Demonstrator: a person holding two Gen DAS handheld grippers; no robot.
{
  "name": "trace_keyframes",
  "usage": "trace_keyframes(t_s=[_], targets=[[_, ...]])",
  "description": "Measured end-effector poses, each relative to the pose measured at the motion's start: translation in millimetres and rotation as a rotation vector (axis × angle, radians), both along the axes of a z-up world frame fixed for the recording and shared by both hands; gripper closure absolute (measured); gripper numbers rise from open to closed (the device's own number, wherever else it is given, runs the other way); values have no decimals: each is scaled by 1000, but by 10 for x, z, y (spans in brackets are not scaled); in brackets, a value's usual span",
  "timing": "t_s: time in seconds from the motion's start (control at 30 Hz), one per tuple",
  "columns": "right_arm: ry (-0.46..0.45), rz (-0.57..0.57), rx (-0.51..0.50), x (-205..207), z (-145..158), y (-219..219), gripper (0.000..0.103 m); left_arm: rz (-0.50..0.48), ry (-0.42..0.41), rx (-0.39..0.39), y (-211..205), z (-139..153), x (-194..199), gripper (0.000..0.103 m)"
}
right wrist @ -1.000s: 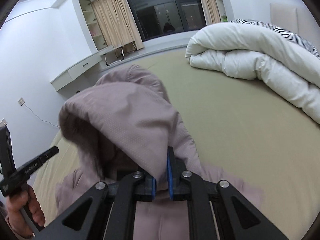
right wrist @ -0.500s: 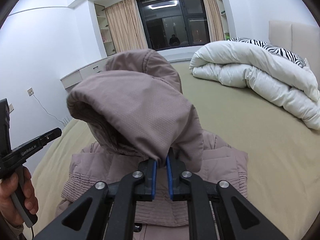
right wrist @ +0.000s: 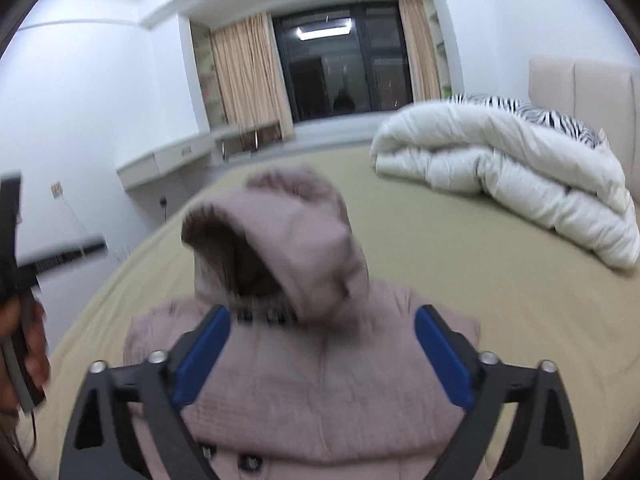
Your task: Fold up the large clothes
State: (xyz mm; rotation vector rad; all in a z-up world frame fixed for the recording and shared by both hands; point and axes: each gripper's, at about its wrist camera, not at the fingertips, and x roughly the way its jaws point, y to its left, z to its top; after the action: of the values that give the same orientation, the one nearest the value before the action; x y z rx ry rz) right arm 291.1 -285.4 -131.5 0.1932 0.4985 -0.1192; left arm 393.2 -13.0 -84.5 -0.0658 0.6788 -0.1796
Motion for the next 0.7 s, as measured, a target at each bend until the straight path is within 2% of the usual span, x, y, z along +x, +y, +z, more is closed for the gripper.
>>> trace_keyframes(t_s=[0.07,0.1,0.17,0.23,0.27,0.33,0.4,0.47,0.53,0.63,0.7], targets=[[44,21,-80,297,63,107,4,2,25,-2,37,-146,162,101],[101,26,-154,536,65,189,4,0,32,-19,38,-189,186,101],[185,56,-297,1023,43,388,11,4,38,-42,33,-244,235,101],[237,82,-382,1463,14,567,21,9,34,-59,2,-264,267,101],[267,99,-409,1641,-16,640,29,6,33,-62,4,-247,367,101],[342,128,-475,2006,-103,772,78,5,36,-64,-42,-244,613,101],[365,116,-485,2179,-129,792,84,6,53,-107,9,-242,671,101],[304,138,-423,2118,-16,766,85,8,51,-158,35,-196,757,101],[208,199,-364,1883,120,777,86,11,47,-205,138,-153,736,101],[120,288,-346,1392,162,837,86,27,18,-254,334,3,530,101],[89,331,-362,1033,124,889,87,41,-13,-250,434,147,375,101]])
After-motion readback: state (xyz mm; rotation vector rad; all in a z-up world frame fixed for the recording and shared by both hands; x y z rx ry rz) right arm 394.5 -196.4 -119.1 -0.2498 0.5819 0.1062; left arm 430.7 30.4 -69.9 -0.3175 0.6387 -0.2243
